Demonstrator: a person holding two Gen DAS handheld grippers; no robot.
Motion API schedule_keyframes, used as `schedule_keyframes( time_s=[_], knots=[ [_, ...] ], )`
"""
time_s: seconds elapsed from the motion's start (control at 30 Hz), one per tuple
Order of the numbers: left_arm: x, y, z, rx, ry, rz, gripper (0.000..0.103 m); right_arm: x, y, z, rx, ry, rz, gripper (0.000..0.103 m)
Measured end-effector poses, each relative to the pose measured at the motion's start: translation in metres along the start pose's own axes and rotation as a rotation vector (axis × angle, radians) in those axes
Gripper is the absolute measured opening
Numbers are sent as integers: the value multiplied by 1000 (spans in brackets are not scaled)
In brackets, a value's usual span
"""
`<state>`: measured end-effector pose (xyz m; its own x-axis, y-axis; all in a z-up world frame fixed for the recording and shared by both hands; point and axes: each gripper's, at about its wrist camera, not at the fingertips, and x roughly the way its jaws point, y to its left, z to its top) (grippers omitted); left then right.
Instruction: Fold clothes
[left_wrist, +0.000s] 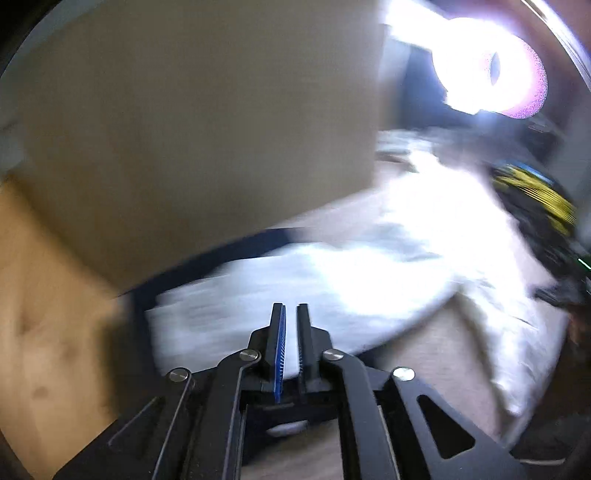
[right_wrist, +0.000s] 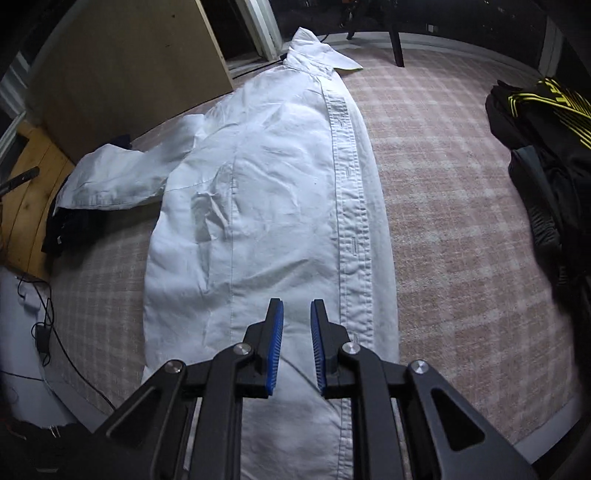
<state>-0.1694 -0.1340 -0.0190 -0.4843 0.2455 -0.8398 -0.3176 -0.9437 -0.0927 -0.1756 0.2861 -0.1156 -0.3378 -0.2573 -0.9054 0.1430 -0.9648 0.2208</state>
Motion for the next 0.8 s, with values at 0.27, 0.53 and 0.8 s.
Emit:
schedule_keyframes(
  time_s=[0.27, 0.53, 0.8],
  knots=[
    [108, -150, 19, 277, 95, -257, 9, 25, -8, 21, -51, 36, -115, 16],
    [172, -143, 24, 243, 204, -268, 7, 23, -36, 4, -15, 55, -102, 33],
    [199, -138, 11, 234, 268, -241, 8, 30, -46, 3, -48, 85, -105, 33]
  ],
)
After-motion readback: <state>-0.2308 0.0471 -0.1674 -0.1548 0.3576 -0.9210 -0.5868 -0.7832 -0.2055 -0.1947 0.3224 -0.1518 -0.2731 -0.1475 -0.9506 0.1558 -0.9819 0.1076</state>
